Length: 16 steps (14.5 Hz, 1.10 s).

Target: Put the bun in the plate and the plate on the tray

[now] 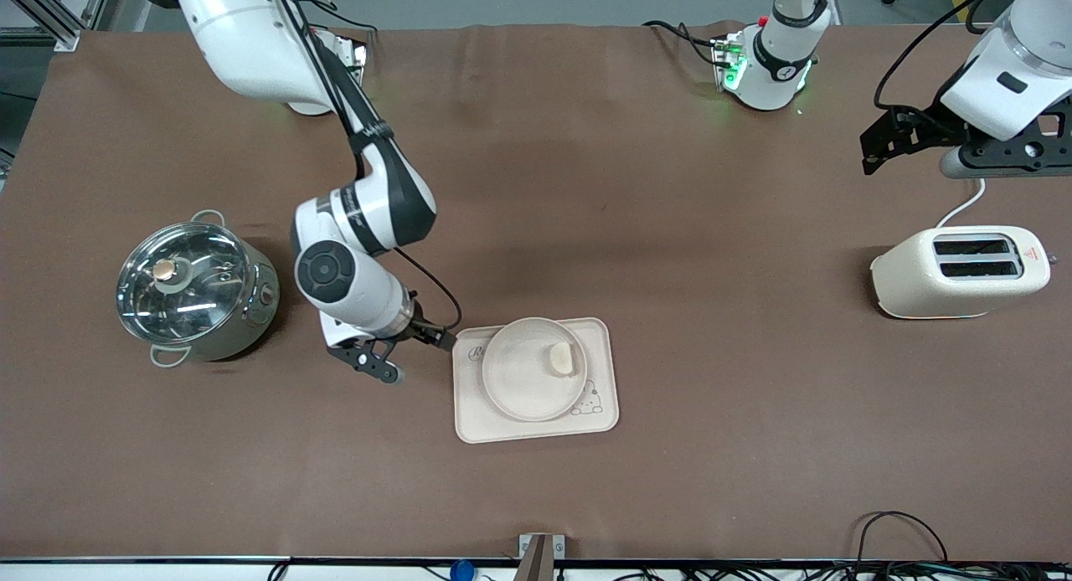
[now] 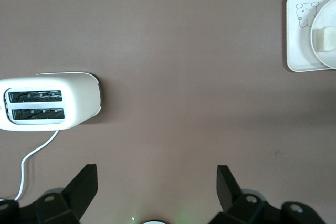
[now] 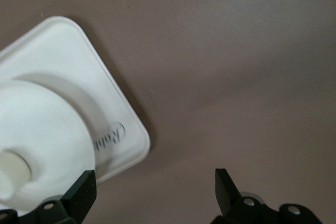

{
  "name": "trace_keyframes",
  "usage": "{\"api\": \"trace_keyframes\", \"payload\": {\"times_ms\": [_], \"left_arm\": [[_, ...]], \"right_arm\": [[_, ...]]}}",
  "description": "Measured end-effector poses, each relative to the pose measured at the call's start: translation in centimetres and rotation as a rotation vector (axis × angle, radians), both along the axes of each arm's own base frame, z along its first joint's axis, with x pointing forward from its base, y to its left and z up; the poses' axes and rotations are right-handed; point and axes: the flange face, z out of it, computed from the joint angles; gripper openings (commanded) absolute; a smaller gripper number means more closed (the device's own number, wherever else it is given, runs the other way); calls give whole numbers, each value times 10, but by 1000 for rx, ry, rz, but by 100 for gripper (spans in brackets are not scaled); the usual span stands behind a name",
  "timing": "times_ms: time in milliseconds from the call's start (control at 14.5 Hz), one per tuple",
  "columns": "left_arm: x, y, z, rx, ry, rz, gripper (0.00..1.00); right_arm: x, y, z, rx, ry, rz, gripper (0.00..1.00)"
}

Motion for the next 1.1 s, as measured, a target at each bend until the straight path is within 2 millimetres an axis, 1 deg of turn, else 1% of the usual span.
{"api": "trace_keyframes", "payload": {"times_ms": [138,206,344,481,619,825,962,1100], "left_arm": [[0,-1,0,0,0,-2,100],[-1,-2,0,0,0,-5,100],[-3,-10,0,3,4,-19,100],[-4,-17,0,4,5,-31,100],[-5,-18,0,4,4,-34,100],[-5,-19,1,4,3,-35,100],[-5,-20,2,4,0,-37,100],[-5,-21,5,3,-6,-39,100]], "right_arm": [[-11,-18,47,-9,57,60,100],[-15,-32,73,-7,71,80,100],[-21,-69,121,-19,72,107,100],[-23,-110,158,-46,49,138,100],[-25,-150,188,-44,26,173,100],[-32,-220,224,-61,3,261,100],[-41,-271,246,-53,-4,309,100],[-57,-321,268,-42,-8,350,100]]}}
